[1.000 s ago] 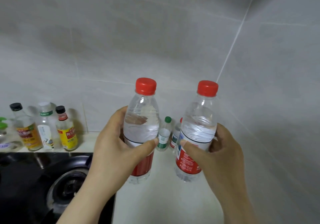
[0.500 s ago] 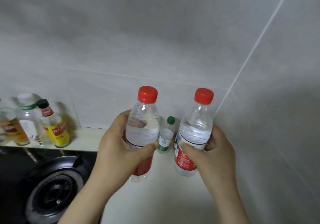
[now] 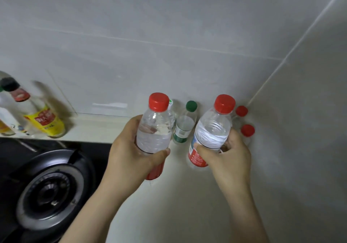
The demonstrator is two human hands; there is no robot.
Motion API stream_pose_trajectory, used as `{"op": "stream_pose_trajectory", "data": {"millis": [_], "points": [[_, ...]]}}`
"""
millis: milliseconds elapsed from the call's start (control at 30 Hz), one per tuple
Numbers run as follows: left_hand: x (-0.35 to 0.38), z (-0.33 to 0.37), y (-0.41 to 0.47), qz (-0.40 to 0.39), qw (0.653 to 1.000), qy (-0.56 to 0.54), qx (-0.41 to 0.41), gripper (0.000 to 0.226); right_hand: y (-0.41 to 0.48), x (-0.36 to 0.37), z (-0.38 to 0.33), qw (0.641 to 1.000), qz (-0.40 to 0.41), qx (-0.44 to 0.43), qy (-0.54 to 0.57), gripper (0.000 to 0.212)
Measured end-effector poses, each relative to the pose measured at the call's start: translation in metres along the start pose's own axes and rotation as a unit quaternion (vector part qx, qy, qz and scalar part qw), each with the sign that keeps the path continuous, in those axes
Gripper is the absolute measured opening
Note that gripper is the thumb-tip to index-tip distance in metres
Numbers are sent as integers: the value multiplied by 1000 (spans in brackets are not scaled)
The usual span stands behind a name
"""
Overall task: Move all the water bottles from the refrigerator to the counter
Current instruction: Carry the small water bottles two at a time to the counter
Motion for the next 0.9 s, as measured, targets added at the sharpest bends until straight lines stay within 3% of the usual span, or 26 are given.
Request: {"op": "stream_pose_trajectory", "data": {"millis": [200, 567, 900], "points": [[8, -31, 5, -8, 999, 19, -25, 60, 14, 26, 30, 1000, -20, 22, -1, 50], [16, -73, 9, -21, 997, 26, -74, 61, 35, 60, 74, 999, 15, 34, -13, 59], [26, -93, 15, -29, 995, 17, -91, 61, 46, 75, 95, 999, 18, 29, -21, 53]]}}
Point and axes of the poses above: each hand's wrist, its own y-axis towards the middle knuckle, its own x-axis out of the palm, z = x × y, the point moved 9 cm from there along y, towards the middle knuckle, and after that the axes turned 8 degrees about x, right-handed, at the moved point
